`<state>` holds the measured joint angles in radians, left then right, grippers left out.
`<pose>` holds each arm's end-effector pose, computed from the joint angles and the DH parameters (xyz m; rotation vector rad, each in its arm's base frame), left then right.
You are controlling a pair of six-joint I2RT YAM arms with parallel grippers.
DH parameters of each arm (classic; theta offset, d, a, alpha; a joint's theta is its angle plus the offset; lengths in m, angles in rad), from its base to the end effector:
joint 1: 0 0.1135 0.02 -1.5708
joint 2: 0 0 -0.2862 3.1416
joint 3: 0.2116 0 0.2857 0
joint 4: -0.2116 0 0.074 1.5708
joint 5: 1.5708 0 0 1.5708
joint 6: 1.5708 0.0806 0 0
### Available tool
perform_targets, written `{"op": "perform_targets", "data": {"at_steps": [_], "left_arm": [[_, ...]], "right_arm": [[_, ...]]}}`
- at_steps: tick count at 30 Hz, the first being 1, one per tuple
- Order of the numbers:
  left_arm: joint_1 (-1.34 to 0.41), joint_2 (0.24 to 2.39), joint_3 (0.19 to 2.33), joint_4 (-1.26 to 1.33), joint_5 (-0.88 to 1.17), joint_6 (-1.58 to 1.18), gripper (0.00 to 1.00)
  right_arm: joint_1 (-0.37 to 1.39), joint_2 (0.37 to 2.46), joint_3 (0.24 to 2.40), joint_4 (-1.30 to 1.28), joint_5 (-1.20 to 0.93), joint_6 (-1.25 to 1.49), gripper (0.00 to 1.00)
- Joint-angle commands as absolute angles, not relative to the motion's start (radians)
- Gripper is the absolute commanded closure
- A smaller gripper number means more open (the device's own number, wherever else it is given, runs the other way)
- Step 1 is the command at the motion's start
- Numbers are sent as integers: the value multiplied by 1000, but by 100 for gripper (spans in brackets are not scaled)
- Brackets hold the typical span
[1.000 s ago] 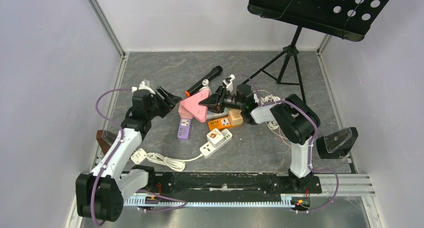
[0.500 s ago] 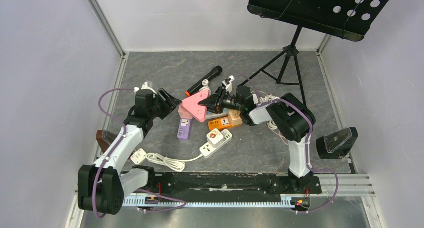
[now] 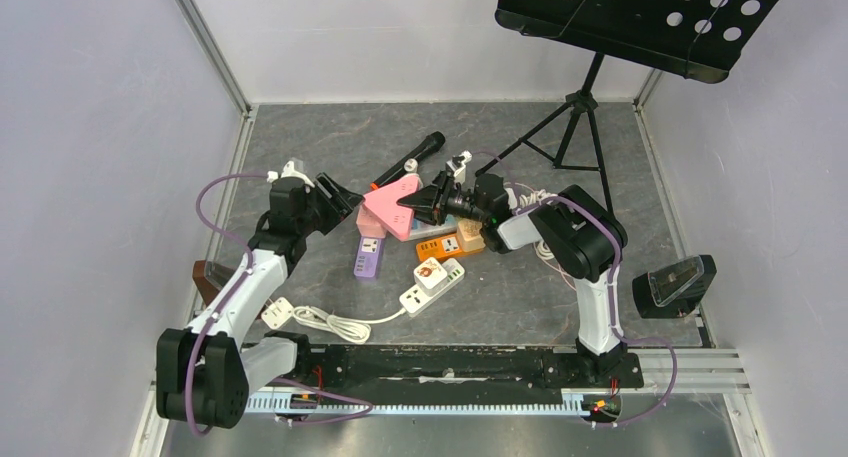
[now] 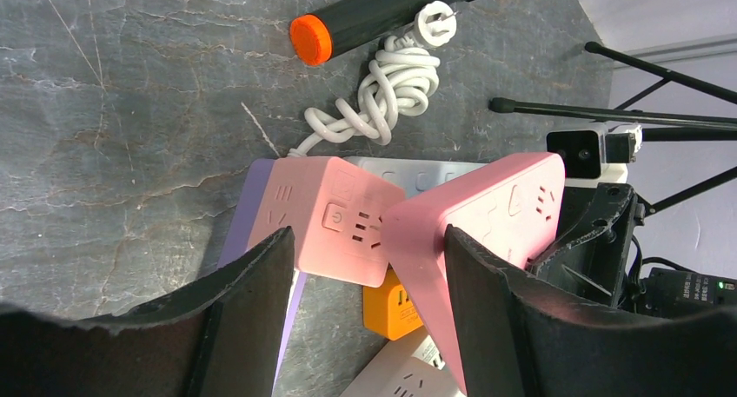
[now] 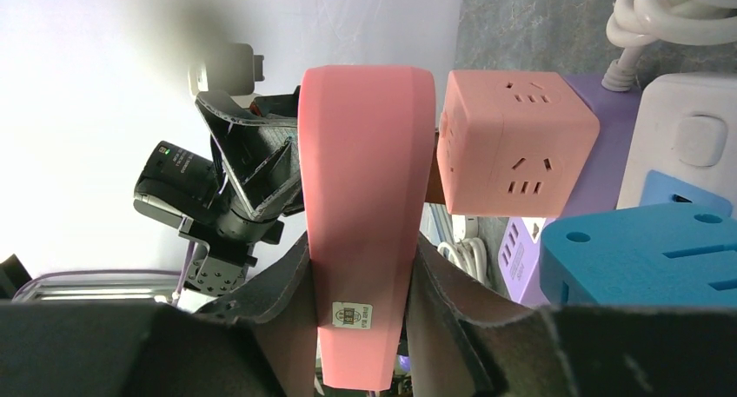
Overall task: Insert the plug
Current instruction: Insert the plug into the socket.
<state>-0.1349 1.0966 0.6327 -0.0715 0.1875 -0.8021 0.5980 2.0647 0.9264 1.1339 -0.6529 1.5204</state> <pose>0.2930 -0.0549 0.2186 -0.6051 2.1035 -0.7454 0.3570 0.3024 0.1364 0.2794 2.0402 2.0175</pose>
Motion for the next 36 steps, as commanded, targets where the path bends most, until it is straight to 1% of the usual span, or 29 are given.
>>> {"op": "perform_targets", "data": {"at_steps": [1,3,12,24,33,36], "left_arm": [[-130,1110,644,-62,197,-768,31],[-131,1123,642,-57,204,-771,31],[-132,1173,646,-67,219,-741,31],[-133,1174,634,-86,210,-739,31],[-135,1143,632,-57,223,-729,30],[-136,1125,625,-37,232,-727,30]], "right_arm": [[593,2017,931,1237,-638,1532,100],[593,2017,926,1209,-633,1511,100],[590,2064,913,1225,-600,1514,100],[591,2065,890,1239,-657,1530,100],[591,2090,920,1399,-669,1598,100],[592,2091,935,1417,-671,1601,100]]}}
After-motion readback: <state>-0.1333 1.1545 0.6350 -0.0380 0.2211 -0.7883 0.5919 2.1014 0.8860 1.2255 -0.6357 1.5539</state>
